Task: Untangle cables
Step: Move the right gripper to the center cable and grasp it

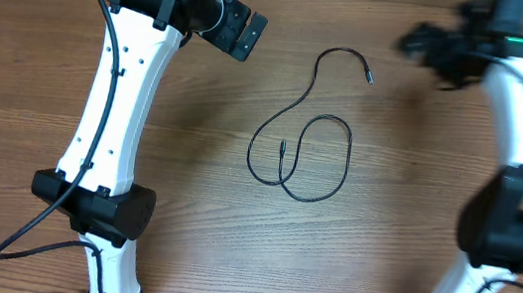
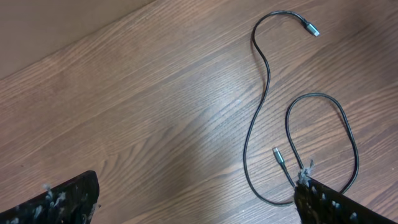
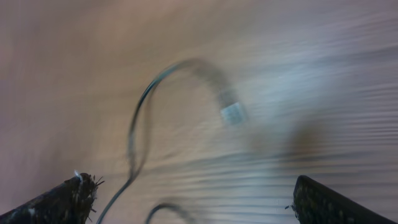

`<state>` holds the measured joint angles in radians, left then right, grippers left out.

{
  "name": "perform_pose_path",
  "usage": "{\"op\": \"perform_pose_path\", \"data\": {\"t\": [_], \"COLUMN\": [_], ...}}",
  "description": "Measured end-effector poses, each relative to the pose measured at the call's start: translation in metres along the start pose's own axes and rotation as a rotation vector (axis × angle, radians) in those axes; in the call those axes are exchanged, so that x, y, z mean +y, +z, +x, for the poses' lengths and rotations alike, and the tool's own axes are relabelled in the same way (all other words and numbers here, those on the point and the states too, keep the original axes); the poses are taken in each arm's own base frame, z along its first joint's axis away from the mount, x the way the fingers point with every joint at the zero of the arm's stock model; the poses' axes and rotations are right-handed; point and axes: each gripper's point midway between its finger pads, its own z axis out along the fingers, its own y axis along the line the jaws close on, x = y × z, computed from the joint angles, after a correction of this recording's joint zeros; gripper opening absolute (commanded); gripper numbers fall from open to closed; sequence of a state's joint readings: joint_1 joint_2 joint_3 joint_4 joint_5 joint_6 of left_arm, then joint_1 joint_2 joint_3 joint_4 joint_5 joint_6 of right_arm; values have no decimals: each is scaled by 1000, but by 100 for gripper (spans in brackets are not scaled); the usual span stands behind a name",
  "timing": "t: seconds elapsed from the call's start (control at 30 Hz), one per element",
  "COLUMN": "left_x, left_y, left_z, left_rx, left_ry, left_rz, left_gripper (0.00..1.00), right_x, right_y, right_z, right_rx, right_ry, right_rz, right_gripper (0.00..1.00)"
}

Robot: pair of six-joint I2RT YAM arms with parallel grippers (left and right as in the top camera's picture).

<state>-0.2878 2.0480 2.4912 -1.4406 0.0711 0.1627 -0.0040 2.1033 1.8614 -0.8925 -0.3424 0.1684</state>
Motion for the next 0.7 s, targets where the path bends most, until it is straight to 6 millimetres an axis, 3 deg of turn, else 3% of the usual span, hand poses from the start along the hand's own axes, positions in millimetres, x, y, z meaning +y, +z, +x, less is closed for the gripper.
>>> {"op": "perform_pose_path", "data": {"t": [0.1,0.23,0.4,0.5,0.7], "left_x": [0,0,1,1,-1], "left_y": [0,0,0,0,0], "left_z": [-2,-1,-1,1,7], "left_rx": [-6,-5,-4,2,29], "left_ry": [0,0,0,0,-2], "left_rz": [-1,-2,-3,-3,1], "left_gripper": [100,100,100,100,100], "right_x": [30,39,40,46,52], "right_y": [38,71,85,85,84], "right_z": [34,76,100,107,122], "right_rx": [92,182,210,193,159], "right_ry": [-32,101,475,769,1177], "right_rz": [62,192,258,295,380], "right_gripper": [100,100,100,100,100]}}
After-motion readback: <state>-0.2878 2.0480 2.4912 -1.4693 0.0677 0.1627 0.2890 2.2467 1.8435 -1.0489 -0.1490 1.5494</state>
